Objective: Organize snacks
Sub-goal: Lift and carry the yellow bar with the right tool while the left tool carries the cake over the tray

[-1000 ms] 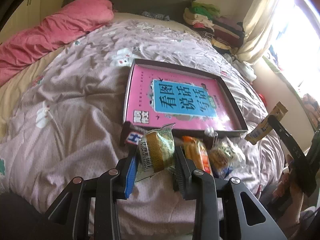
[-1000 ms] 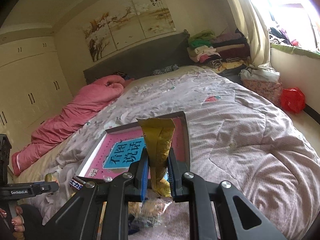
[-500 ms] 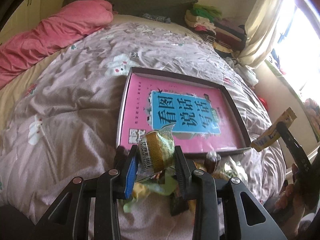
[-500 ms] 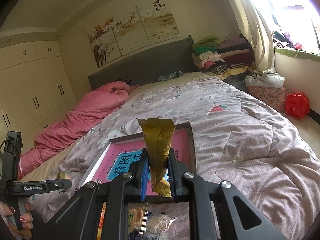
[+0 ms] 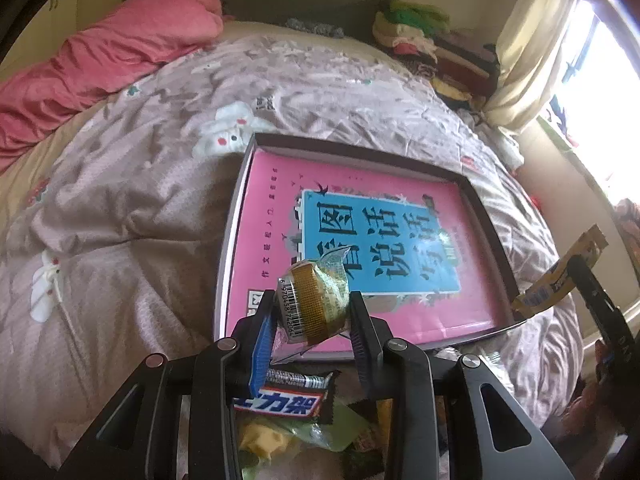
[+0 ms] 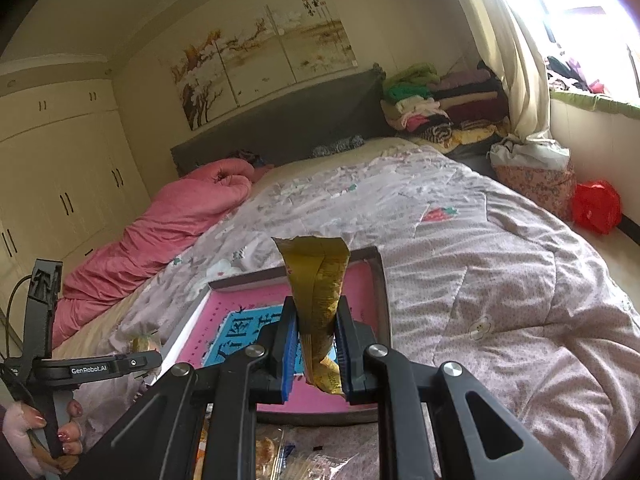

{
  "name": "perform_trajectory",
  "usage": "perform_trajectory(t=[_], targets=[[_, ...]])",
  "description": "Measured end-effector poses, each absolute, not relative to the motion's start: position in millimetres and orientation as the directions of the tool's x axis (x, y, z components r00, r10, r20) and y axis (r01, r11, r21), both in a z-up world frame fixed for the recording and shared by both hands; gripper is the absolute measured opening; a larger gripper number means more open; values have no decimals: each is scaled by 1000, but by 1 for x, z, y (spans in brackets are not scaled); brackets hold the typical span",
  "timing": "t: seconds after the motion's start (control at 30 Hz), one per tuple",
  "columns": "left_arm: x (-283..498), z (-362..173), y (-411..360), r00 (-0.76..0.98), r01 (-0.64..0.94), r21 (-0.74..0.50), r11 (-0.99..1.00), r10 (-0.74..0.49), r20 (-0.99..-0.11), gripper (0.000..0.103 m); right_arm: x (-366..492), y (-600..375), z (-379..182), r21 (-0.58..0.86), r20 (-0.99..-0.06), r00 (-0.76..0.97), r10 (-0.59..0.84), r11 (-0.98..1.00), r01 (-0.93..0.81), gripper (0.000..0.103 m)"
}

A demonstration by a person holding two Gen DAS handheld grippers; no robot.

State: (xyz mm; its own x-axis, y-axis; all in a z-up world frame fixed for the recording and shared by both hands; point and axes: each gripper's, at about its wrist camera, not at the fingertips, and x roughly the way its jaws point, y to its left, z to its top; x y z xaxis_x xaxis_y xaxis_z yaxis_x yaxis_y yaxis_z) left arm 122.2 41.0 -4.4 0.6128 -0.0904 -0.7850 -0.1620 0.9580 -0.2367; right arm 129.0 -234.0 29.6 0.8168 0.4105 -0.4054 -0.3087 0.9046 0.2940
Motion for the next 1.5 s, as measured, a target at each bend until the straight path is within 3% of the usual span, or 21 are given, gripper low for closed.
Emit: perform_trajectory(t=[0.63,1.5], targets=[[149,-24,41,575,-165,-207,964,-76,-815,36,153,-224,2,247,-541,755,372,928,-280,18],[160,-45,43,541,-177,-185,967,-61,-839,36,187,-200,-33,212,-644,680,351,936,-282,18]])
